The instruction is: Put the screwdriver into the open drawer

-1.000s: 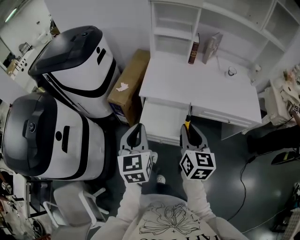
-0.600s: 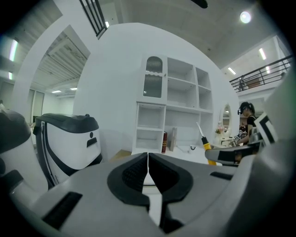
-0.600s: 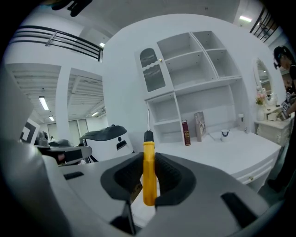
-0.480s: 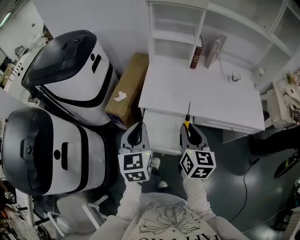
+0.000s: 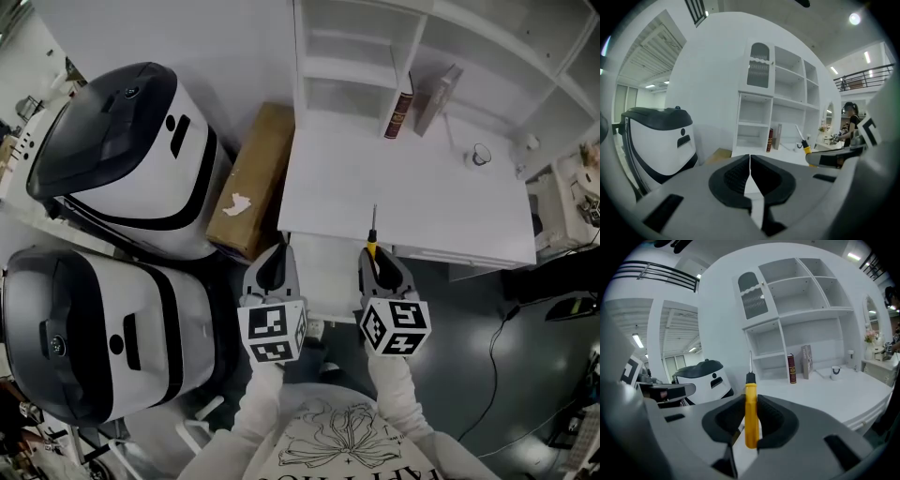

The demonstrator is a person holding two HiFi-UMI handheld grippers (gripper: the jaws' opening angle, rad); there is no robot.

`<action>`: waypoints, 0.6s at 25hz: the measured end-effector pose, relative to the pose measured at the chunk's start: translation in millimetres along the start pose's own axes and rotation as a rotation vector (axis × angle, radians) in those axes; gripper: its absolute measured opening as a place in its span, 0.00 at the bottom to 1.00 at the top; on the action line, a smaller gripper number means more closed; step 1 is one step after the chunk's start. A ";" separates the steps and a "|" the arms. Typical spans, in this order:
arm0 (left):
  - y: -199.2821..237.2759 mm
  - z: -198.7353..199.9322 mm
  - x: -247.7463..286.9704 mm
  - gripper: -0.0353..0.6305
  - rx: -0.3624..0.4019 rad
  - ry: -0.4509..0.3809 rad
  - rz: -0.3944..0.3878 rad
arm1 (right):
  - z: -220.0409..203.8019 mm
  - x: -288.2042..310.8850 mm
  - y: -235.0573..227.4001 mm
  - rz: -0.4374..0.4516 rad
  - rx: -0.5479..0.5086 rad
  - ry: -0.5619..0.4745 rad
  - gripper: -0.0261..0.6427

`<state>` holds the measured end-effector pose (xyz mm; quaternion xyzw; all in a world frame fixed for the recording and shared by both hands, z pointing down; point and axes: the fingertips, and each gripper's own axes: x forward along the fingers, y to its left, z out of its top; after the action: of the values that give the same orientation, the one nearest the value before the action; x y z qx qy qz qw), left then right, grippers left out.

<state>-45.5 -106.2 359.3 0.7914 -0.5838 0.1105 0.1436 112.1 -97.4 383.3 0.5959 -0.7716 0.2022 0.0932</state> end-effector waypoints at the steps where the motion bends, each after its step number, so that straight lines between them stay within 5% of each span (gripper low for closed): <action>1: 2.1 -2.4 6.1 0.06 -0.001 0.011 -0.006 | -2.1 5.8 -0.5 -0.002 0.002 0.010 0.15; 15: 30.5 -47.1 65.8 0.07 -0.002 0.150 -0.074 | -46.8 69.6 -8.3 -0.034 0.020 0.146 0.15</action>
<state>-55.7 -156.6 428.8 0.8018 -0.5419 0.1634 0.1916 96.6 -140.7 454.0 0.5935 -0.7504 0.2512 0.1469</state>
